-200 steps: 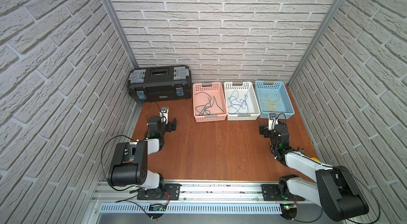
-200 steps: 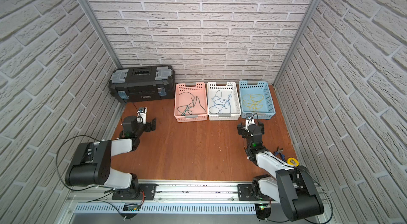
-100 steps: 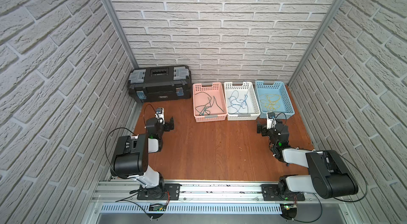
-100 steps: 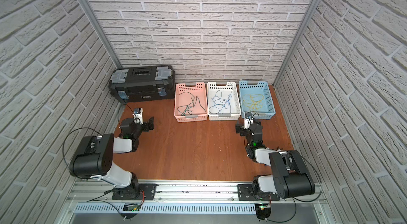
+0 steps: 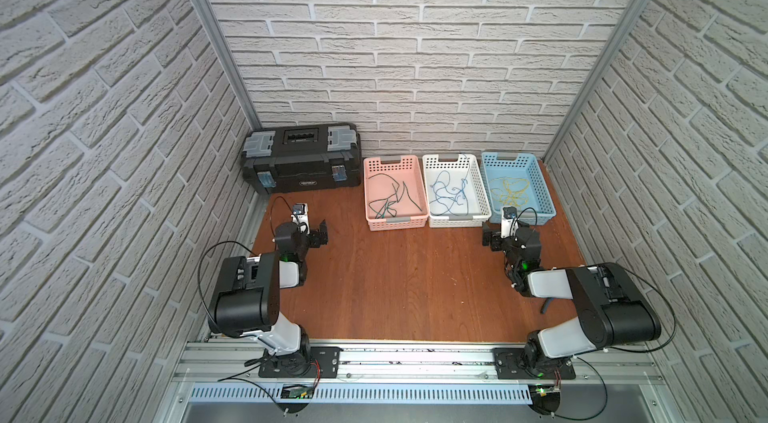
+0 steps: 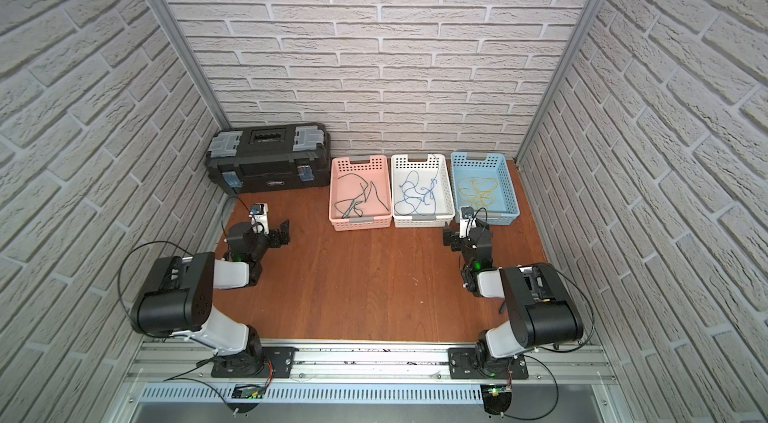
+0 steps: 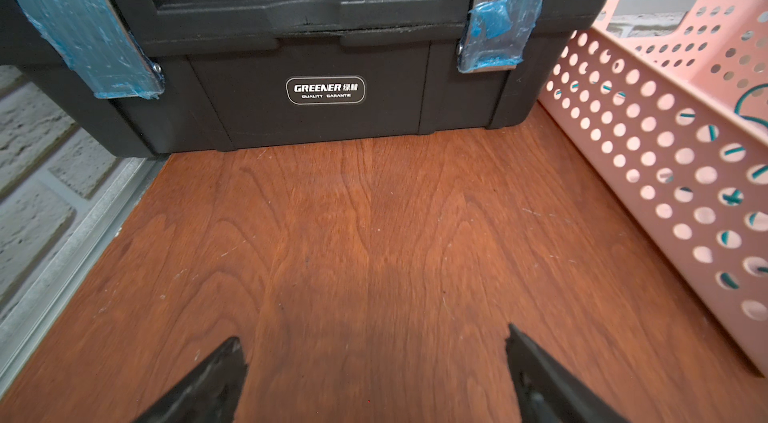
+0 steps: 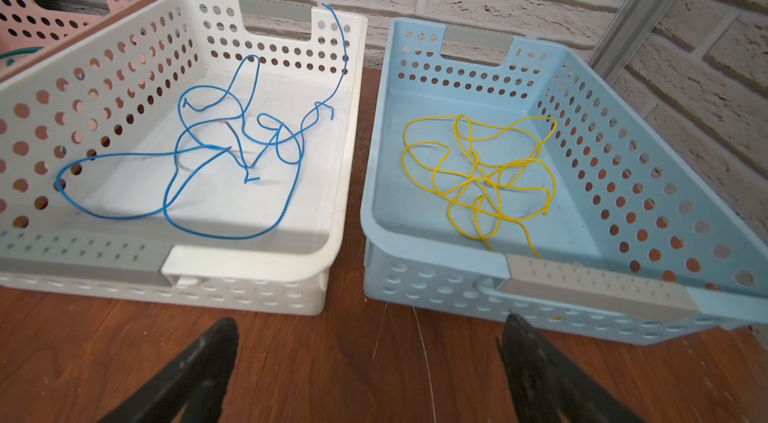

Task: Untangle and sort cables by color
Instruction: Reset both arms

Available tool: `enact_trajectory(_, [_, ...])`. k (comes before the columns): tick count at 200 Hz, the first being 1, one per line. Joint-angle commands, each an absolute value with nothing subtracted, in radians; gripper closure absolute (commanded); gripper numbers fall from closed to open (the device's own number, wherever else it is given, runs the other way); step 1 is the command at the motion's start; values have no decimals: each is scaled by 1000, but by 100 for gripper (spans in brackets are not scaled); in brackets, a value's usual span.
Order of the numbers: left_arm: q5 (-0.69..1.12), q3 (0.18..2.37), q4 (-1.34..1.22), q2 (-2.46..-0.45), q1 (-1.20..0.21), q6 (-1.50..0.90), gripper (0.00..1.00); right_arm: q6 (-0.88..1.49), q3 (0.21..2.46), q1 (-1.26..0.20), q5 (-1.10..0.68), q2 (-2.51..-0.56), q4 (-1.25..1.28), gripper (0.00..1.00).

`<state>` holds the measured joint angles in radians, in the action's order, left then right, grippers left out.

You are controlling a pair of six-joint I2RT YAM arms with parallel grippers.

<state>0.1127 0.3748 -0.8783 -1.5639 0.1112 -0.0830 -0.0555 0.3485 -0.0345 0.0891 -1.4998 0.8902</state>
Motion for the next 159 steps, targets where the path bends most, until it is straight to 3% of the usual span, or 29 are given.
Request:
enact_trajectory(1, [104, 388, -904, -1568, 111, -87, 2, -32, 401, -29, 120, -1512, 819, 1])
enact_trajectory(159, [104, 390, -902, -1568, 112, -87, 2, -26, 404, -26, 129, -1513, 813, 1])
